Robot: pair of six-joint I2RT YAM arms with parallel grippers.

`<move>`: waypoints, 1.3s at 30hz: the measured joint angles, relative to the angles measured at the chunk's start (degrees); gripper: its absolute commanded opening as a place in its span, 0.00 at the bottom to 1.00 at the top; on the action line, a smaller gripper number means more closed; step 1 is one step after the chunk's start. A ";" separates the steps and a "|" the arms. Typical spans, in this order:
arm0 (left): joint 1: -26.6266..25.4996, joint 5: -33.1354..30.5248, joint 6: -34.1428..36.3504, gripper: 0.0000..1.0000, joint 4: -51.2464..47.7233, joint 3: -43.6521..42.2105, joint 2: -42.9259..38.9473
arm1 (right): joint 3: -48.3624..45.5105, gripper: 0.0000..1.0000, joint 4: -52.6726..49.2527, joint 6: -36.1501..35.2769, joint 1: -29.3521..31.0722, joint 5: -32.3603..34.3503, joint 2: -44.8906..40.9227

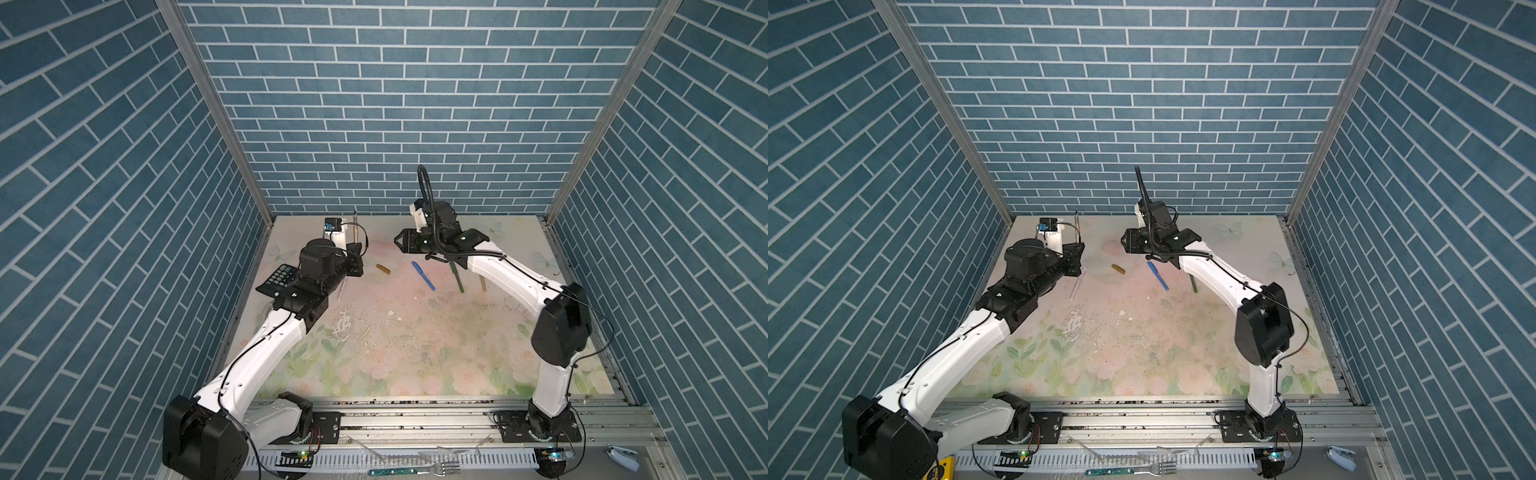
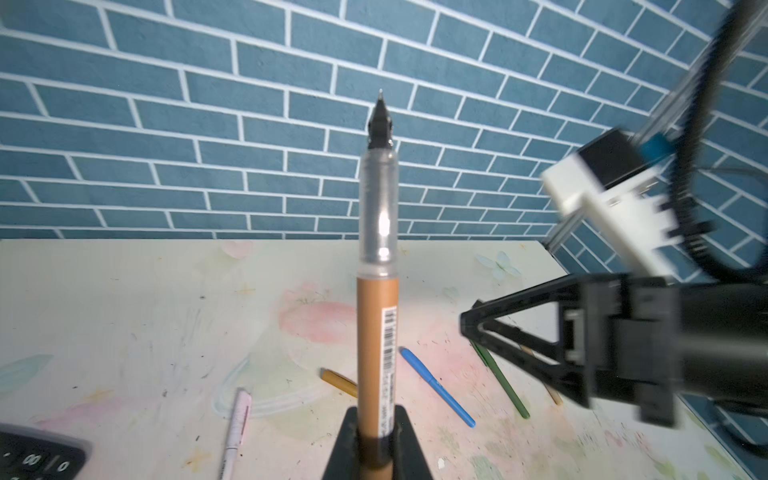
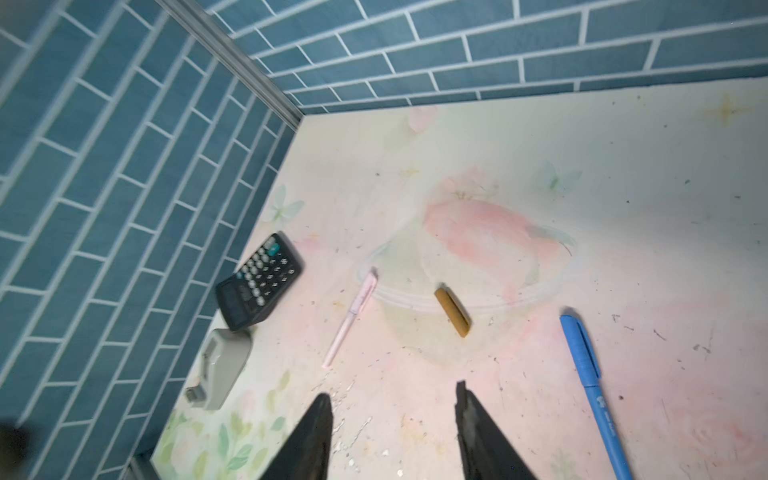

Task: Insert the pens into the pen caps
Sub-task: 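Lower the right gripper onto the tan cap and close on it, then lift the tan cap with the right gripper off the table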

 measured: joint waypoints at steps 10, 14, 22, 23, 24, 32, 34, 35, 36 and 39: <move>1.14 -3.65 -0.81 0.00 -0.11 -0.98 -1.11 | 23.15 0.56 -15.04 -4.83 0.22 3.13 26.40; 1.64 -3.10 -1.40 0.00 -0.07 -1.05 -1.11 | 36.76 0.56 -18.95 -6.38 0.33 5.70 35.21; 1.99 -1.60 -2.29 0.00 0.11 -1.05 -1.11 | 43.56 0.55 -21.51 -8.07 0.35 7.43 41.64; 2.01 -1.40 -2.36 0.00 0.17 -1.07 -1.11 | 43.56 0.55 -21.70 -8.37 0.44 7.43 42.03; 2.01 -1.31 -2.43 0.00 0.24 -1.07 -1.11 | 43.56 0.55 -21.73 -9.01 0.52 7.63 42.34; 2.12 -0.59 -2.60 0.00 0.55 -1.20 -1.11 | 45.27 0.55 -21.92 -11.37 2.95 7.48 43.39; 2.12 -0.35 -2.62 0.00 0.76 -1.40 -1.07 | 45.35 0.54 -21.92 -12.20 3.67 7.34 43.47; 2.12 -0.22 -2.60 0.00 0.79 -1.44 -1.01 | 45.35 0.54 -22.03 -12.48 4.00 7.30 43.47; 2.12 -0.04 -2.60 0.00 0.81 -1.49 -0.96 | 45.33 0.54 -22.03 -12.94 4.37 7.23 43.47; 2.12 0.17 -2.62 0.00 0.81 -1.49 -0.90 | 44.02 0.52 -20.94 -14.51 5.25 7.06 43.10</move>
